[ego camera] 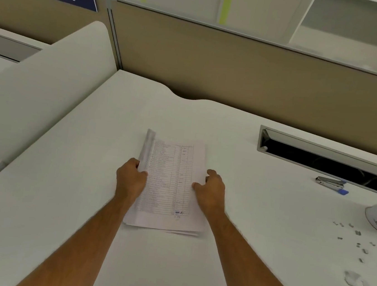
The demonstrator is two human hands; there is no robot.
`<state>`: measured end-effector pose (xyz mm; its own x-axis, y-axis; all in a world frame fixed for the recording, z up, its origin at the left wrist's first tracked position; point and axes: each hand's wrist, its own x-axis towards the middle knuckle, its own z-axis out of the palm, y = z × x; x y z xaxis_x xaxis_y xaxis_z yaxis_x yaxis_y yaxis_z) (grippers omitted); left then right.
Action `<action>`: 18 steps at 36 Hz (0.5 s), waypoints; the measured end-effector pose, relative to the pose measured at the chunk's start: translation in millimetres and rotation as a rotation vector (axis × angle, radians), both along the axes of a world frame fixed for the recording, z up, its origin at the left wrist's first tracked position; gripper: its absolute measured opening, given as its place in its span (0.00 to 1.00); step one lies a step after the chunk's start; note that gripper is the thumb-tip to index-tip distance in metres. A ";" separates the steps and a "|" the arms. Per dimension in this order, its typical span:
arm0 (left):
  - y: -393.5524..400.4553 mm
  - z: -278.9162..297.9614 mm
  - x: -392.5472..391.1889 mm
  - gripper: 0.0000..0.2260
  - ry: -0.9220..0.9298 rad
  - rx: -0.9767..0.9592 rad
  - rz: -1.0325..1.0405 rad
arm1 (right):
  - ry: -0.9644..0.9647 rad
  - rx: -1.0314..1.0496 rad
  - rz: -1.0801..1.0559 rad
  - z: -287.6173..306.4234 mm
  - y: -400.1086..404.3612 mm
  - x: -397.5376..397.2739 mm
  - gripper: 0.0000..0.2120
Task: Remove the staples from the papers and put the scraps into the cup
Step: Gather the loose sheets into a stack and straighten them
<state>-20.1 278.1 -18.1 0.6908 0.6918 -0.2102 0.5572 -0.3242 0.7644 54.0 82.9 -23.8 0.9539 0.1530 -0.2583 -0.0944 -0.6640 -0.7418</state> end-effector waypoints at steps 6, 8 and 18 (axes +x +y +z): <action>-6.8 1.4 6.7 0.25 0.211 0.203 -0.027 | -0.134 -0.259 0.121 -11.0 3.1 -3.4 0.38; -9.8 5.6 10.9 0.28 0.291 0.220 -0.022 | -0.149 -0.295 0.142 -13.4 2.7 -4.1 0.37; -15.6 16.1 21.5 0.36 0.371 0.044 0.070 | -0.157 -0.288 0.149 -16.3 0.1 -3.4 0.33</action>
